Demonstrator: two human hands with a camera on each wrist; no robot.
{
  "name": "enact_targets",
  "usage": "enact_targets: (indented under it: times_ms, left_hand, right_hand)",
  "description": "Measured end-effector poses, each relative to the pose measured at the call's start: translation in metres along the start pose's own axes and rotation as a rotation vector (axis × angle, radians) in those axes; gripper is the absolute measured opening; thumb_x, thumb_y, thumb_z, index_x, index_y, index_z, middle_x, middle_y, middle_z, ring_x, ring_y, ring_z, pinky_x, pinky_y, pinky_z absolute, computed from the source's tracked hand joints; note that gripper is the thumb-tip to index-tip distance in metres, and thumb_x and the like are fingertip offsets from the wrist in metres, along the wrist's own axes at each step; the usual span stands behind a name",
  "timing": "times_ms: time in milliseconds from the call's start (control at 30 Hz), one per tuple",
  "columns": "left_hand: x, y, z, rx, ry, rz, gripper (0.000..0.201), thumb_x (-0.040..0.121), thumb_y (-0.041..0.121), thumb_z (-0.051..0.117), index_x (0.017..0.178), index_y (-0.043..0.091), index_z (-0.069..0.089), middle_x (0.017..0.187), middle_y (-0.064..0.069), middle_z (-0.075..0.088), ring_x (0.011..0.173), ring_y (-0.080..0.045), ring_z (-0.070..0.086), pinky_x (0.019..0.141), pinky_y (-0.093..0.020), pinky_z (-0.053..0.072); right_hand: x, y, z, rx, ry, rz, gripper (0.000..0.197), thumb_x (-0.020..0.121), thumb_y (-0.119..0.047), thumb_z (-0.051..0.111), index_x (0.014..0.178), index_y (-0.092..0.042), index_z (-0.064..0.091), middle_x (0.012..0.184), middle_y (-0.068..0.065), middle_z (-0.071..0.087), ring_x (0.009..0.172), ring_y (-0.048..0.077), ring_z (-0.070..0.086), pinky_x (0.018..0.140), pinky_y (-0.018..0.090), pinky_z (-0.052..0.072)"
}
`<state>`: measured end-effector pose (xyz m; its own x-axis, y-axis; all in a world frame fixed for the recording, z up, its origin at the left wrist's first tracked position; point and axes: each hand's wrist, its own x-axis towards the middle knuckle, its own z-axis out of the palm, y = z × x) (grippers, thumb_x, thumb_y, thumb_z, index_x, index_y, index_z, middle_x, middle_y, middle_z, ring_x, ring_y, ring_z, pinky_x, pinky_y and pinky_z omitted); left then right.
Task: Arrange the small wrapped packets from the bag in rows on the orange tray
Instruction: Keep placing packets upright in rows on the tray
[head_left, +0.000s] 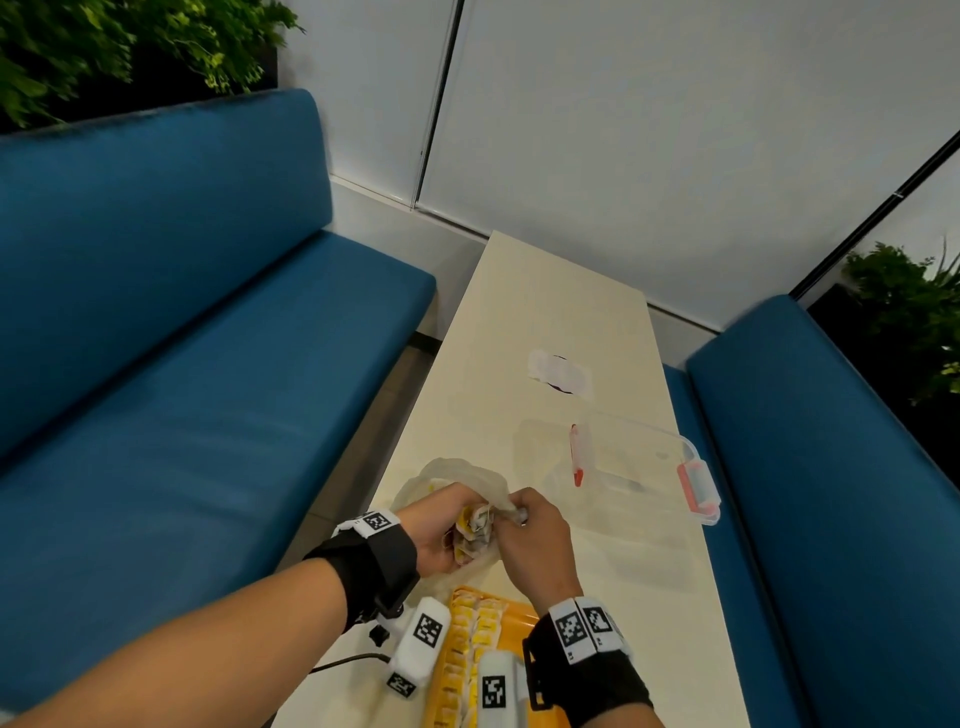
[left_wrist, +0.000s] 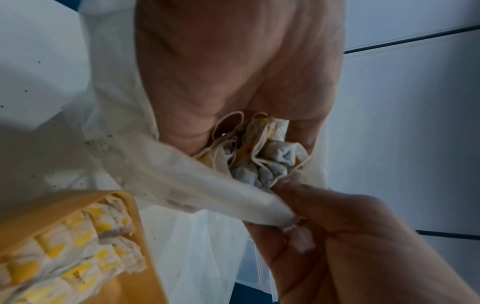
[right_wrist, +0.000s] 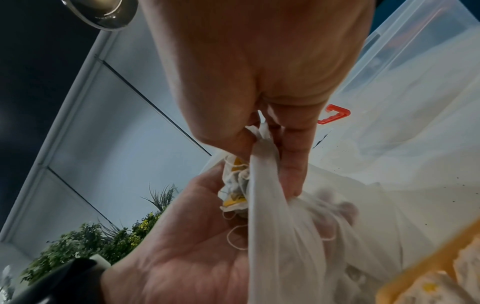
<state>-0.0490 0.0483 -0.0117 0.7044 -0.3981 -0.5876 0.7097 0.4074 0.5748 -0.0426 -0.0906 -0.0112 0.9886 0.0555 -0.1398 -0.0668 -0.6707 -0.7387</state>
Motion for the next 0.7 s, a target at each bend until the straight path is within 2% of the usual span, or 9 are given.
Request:
enact_targets:
  times_ms: [100, 200, 267, 333, 400, 467, 600, 700]
  left_hand:
    - [-0.002, -0.002, 0.002, 0.058, 0.057, 0.003, 0.04, 0.095, 0.009, 0.054, 0.057, 0.015, 0.061, 0.053, 0.001, 0.058, 0.043, -0.007, 0.057, 0.044, -0.016, 0.047]
    - [-0.001, -0.003, 0.0, 0.046, 0.077, 0.047, 0.024, 0.095, 0.001, 0.056, 0.077, 0.008, 0.069, 0.064, -0.003, 0.067, 0.051, -0.008, 0.064, 0.051, -0.017, 0.053]
    - [-0.002, -0.005, -0.002, 0.01, 0.113, 0.086, 0.02, 0.095, -0.002, 0.055, 0.085, 0.004, 0.072, 0.072, -0.007, 0.071, 0.057, -0.011, 0.068, 0.053, -0.02, 0.055]
    - [-0.002, -0.006, -0.006, -0.014, 0.163, 0.116, 0.017, 0.097, 0.004, 0.057, 0.089, 0.004, 0.072, 0.077, -0.01, 0.071, 0.062, -0.016, 0.07, 0.054, -0.024, 0.056]
    - [-0.004, -0.005, -0.013, -0.063, 0.177, 0.151, 0.013, 0.099, 0.011, 0.058, 0.099, 0.004, 0.069, 0.083, -0.014, 0.068, 0.071, -0.022, 0.067, 0.061, -0.03, 0.054]
    - [-0.008, -0.006, -0.02, -0.127, 0.153, 0.167, 0.012, 0.099, 0.013, 0.059, 0.098, 0.004, 0.066, 0.08, -0.016, 0.065, 0.076, -0.025, 0.063, 0.064, -0.033, 0.052]
    - [-0.024, -0.017, -0.027, -0.254, 0.04, 0.135, 0.014, 0.092, 0.017, 0.068, 0.098, 0.005, 0.068, 0.085, -0.018, 0.065, 0.081, -0.028, 0.067, 0.057, -0.031, 0.059]
    - [-0.034, -0.029, -0.028, -0.368, -0.018, 0.152, 0.018, 0.085, 0.019, 0.071, 0.095, 0.005, 0.07, 0.088, -0.019, 0.065, 0.083, -0.029, 0.068, 0.057, -0.032, 0.06]
  right_hand:
    - [-0.001, 0.0, 0.002, 0.013, -0.002, 0.003, 0.012, 0.089, -0.01, 0.055, 0.094, -0.016, 0.064, 0.08, -0.003, 0.067, 0.07, 0.007, 0.06, 0.051, 0.013, 0.04]
    - [0.0, 0.0, 0.002, 0.008, -0.001, 0.017, 0.014, 0.086, -0.008, 0.055, 0.092, -0.017, 0.064, 0.081, -0.002, 0.068, 0.07, 0.008, 0.06, 0.05, 0.013, 0.039]
    - [0.002, 0.002, 0.001, 0.007, 0.007, 0.03, 0.016, 0.085, -0.008, 0.055, 0.095, -0.016, 0.065, 0.085, -0.001, 0.068, 0.072, 0.009, 0.06, 0.051, 0.013, 0.038]
    - [0.004, 0.004, -0.002, -0.001, 0.018, 0.032, 0.017, 0.086, -0.007, 0.054, 0.096, -0.016, 0.065, 0.086, 0.0, 0.068, 0.072, 0.009, 0.06, 0.053, 0.015, 0.04]
    - [0.006, 0.007, -0.003, -0.01, 0.03, 0.034, 0.017, 0.087, -0.007, 0.053, 0.095, -0.016, 0.065, 0.084, -0.001, 0.067, 0.073, 0.01, 0.06, 0.054, 0.017, 0.041]
    - [0.007, 0.009, -0.003, -0.019, 0.038, 0.042, 0.017, 0.088, -0.006, 0.053, 0.095, -0.016, 0.065, 0.084, -0.001, 0.067, 0.073, 0.008, 0.06, 0.052, 0.014, 0.039]
    - [0.006, 0.014, 0.0, -0.054, 0.025, 0.05, 0.021, 0.086, -0.003, 0.051, 0.099, -0.013, 0.064, 0.088, 0.002, 0.067, 0.072, 0.005, 0.058, 0.049, 0.011, 0.036]
    - [0.0, 0.021, 0.002, -0.056, -0.014, 0.053, 0.017, 0.086, -0.009, 0.056, 0.1, -0.016, 0.062, 0.092, 0.001, 0.066, 0.077, 0.013, 0.06, 0.054, 0.012, 0.04]
